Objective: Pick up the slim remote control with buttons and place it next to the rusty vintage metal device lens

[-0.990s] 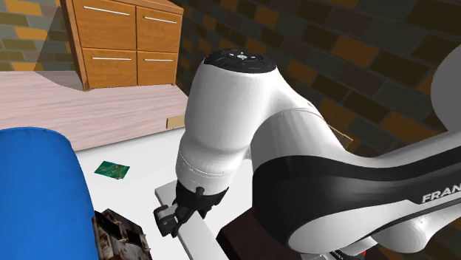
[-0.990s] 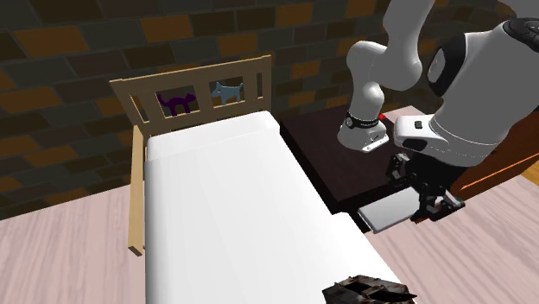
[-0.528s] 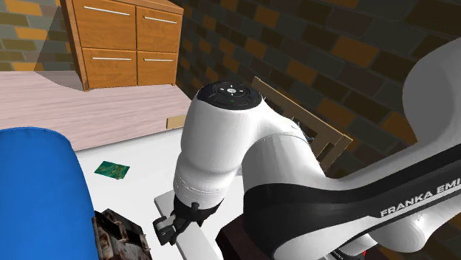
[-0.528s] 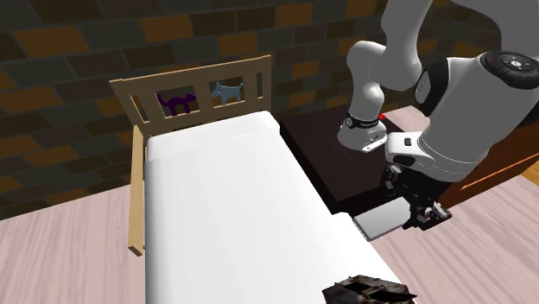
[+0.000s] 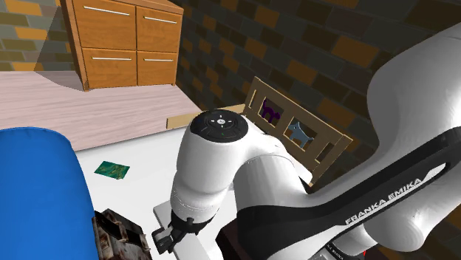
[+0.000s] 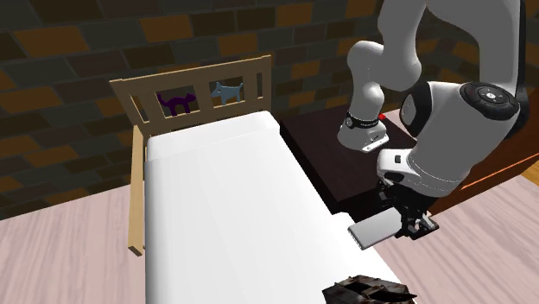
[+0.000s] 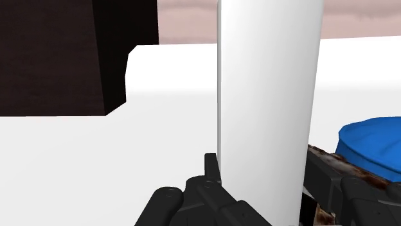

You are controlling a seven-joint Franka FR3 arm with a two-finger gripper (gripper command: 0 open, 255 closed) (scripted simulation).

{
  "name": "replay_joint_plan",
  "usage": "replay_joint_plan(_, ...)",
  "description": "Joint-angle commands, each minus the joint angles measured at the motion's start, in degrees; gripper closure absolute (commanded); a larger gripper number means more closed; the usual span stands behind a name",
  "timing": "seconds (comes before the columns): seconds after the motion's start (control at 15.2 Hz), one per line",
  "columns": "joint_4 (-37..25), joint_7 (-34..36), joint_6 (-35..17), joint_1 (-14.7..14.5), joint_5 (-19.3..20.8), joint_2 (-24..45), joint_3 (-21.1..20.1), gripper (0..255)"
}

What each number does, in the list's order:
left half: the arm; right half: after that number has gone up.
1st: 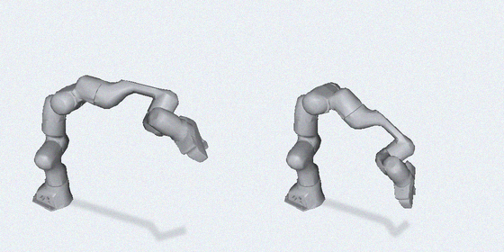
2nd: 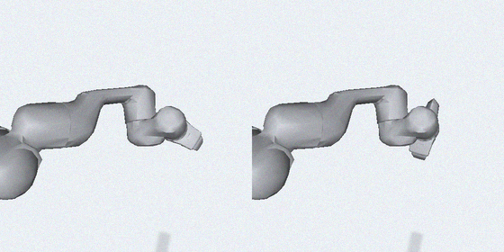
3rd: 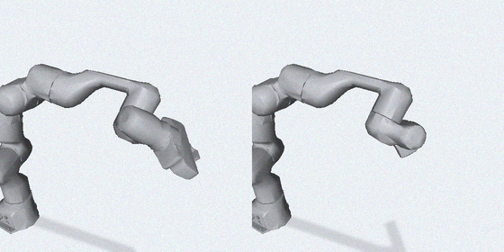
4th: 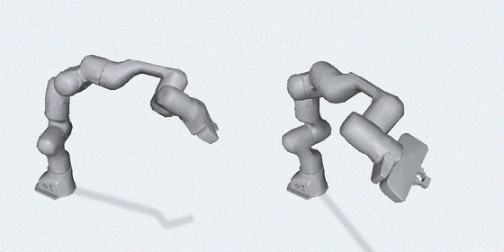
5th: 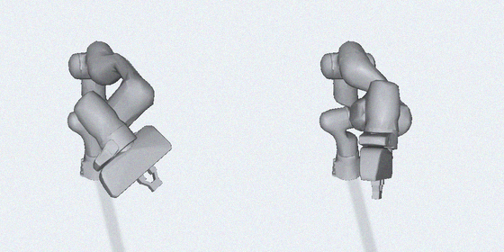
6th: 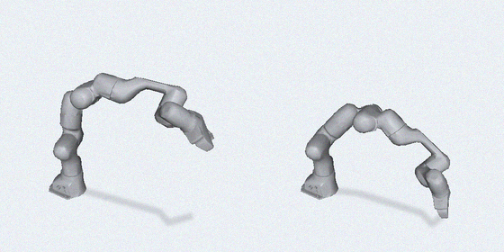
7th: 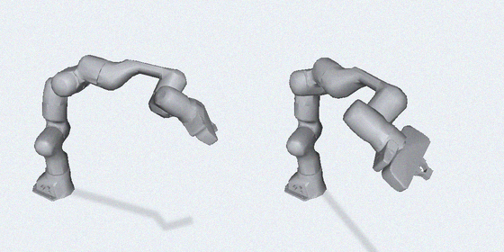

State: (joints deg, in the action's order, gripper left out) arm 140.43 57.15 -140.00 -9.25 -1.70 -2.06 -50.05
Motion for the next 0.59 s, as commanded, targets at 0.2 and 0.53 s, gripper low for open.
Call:
replay_joint_plan(0.2, 0.9, 4.4, -4.0, 0.2, 6.1, 4.8, 0.1, 255)
replay_joint_plan(0.53, 1.3, 9.8, -7.5, -0.9, 13.6, 10.0, 2.1, 255)
